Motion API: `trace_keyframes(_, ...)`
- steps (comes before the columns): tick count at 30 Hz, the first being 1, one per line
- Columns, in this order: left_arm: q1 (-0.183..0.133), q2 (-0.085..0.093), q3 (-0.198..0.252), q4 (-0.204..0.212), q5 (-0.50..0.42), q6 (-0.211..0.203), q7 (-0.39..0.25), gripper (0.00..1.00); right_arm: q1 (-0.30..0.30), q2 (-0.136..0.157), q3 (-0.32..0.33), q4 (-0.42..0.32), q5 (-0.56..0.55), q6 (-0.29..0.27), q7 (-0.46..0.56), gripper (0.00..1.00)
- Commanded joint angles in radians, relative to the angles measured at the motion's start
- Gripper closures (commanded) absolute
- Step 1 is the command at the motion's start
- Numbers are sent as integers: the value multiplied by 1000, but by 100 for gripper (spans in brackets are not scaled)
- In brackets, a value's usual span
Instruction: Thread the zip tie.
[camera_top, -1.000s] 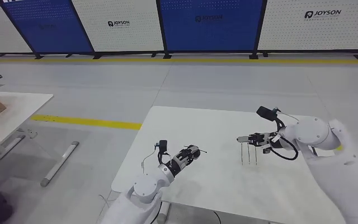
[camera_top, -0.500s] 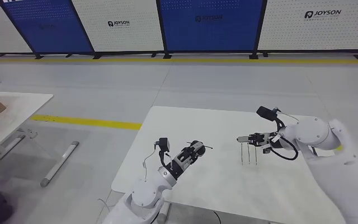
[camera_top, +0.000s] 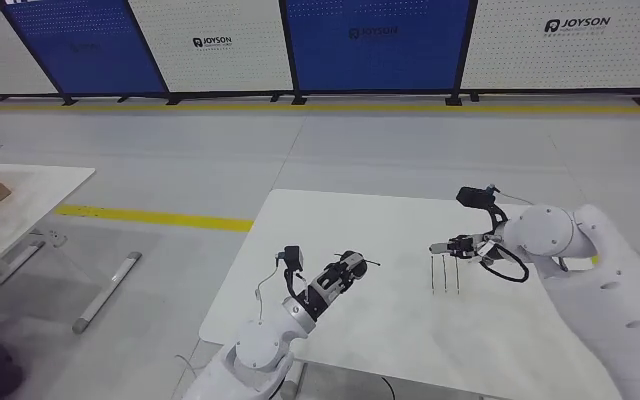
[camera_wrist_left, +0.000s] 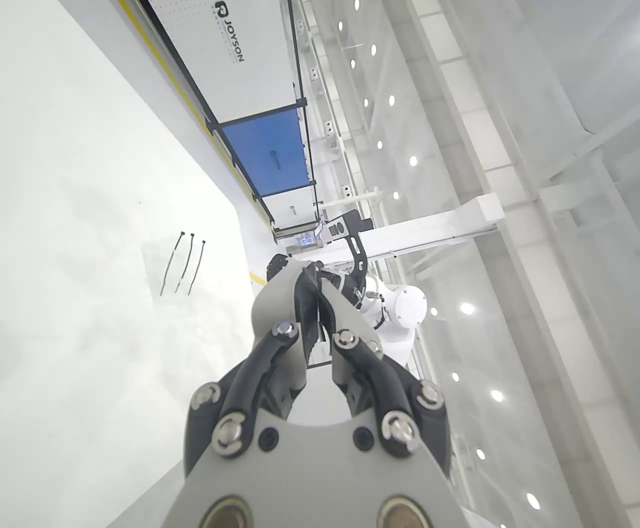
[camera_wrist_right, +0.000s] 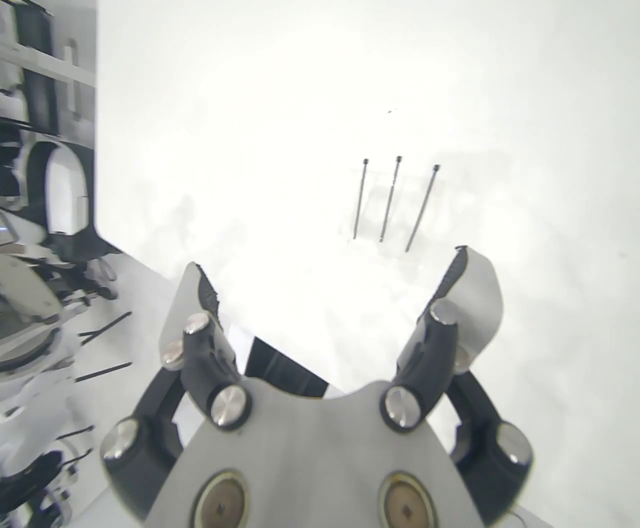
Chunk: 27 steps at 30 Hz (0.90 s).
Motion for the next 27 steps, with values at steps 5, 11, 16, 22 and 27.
trace_keyframes(5, 0, 0, 0, 0, 0, 0, 0, 100, 156, -36, -183, 197, 57, -135, 0, 0)
trace_keyframes(11, 0, 0, 0, 0, 0, 0, 0, 100, 156, -36, -183, 197, 57, -135, 0, 0)
trace_keyframes(16, 0, 0, 0, 0, 0, 0, 0, 100, 144, -36, -181, 197, 60, -139, -25, 0)
trace_keyframes(22, 0, 0, 0, 0, 0, 0, 0, 100, 111, -50, -205, 240, 76, -136, -71, 0)
trace_keyframes(27, 0, 0, 0, 0, 0, 0, 0, 100, 108, -74, -234, 298, 118, -166, -96, 0)
